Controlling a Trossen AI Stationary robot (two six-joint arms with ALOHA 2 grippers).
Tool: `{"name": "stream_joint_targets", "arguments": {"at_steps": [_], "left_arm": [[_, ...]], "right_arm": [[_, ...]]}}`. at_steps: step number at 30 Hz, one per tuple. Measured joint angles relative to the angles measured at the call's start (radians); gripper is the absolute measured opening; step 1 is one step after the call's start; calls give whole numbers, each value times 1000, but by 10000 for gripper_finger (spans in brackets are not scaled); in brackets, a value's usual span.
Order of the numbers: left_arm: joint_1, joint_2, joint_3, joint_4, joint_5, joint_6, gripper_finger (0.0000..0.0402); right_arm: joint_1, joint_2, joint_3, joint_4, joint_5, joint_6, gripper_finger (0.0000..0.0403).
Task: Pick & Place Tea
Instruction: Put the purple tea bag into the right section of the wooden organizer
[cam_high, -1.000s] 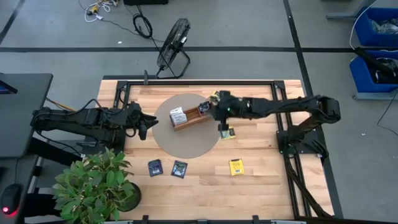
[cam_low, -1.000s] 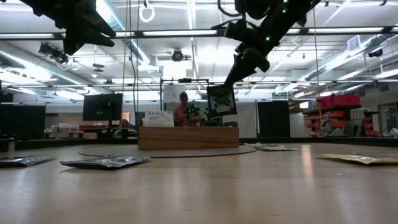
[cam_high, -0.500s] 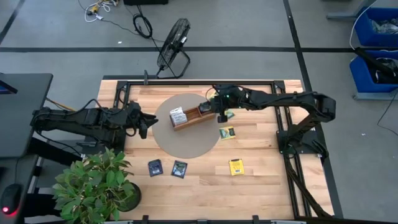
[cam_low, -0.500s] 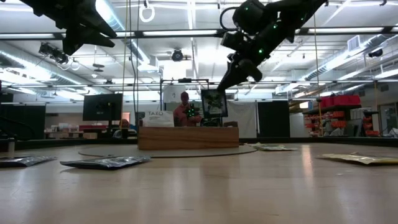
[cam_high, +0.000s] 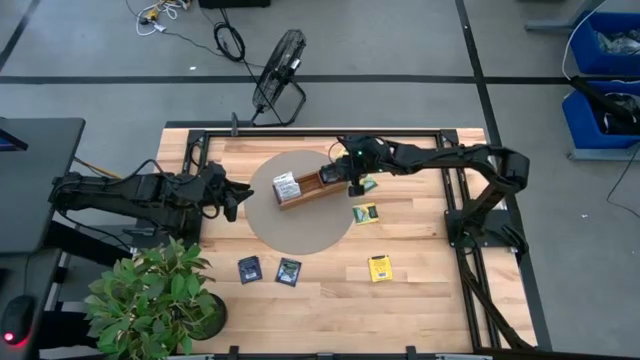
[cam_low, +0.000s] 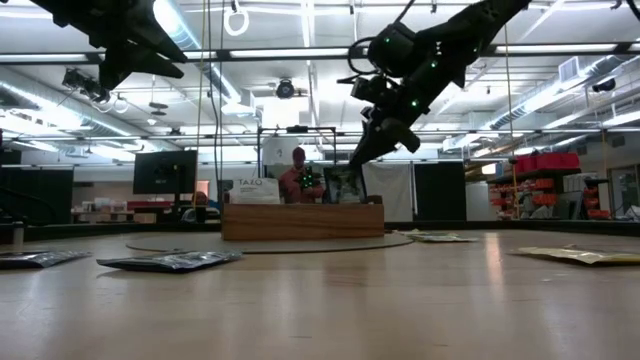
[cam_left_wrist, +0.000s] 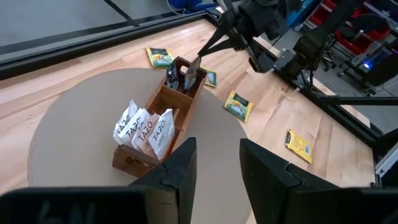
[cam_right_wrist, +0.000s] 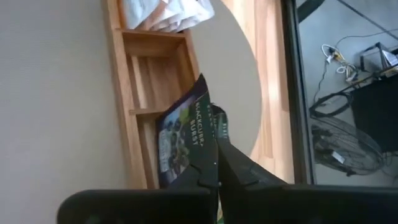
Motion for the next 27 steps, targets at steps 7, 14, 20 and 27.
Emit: {"name": "stream_joint_targets", "arguments": {"at_steps": [7,14,20,27], "left_arm": [[0,0,0,-5,-2,-6,126],[0,0,0,-13,-2,-24,126],[0,0,0,-13,-2,-26,126],[0,0,0,-14,-2,-27,126]], "right_arm": [[-31,36,0,37,-7,-19,0],[-39,67,0,45,-44,-24,0],[-47,69,0,48,-44,-13,19],[-81,69,0,55,-17,7,58]]}}
